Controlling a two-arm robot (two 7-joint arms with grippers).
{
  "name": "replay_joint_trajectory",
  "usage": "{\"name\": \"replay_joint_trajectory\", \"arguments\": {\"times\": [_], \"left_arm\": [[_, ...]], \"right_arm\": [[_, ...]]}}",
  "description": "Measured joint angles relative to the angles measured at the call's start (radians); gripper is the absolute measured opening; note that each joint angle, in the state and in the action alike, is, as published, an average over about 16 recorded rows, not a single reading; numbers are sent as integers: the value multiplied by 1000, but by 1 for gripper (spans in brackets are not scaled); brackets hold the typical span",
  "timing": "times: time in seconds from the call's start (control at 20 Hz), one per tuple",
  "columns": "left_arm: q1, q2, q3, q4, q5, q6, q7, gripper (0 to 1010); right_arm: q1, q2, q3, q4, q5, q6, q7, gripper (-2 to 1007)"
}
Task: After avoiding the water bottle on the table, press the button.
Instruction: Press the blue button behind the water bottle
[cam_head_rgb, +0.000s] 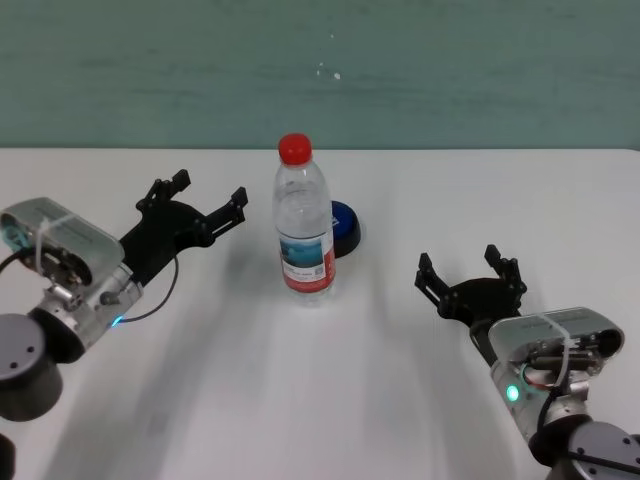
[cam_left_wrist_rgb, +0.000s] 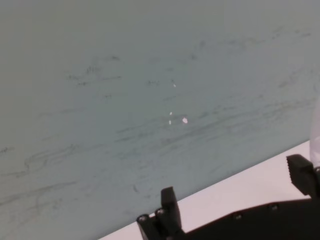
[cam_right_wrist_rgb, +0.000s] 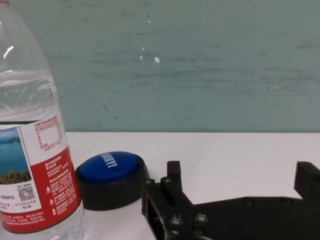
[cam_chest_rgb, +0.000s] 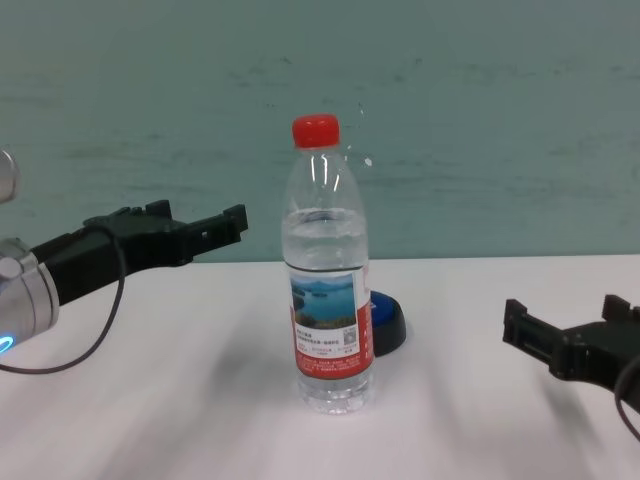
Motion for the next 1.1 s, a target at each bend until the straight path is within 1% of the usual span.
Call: {"name": "replay_joint_trajectory", "arguments": {"times": [0.4, 1.1], "left_arm": [[-26, 0, 10, 28, 6, -5, -11, 1010], [-89, -6, 37, 99, 6, -24, -41, 1010]], "right_arm": [[0, 0, 0, 0, 0, 0, 0, 1004], [0, 0, 0, 0, 0, 0, 0, 1004]]}}
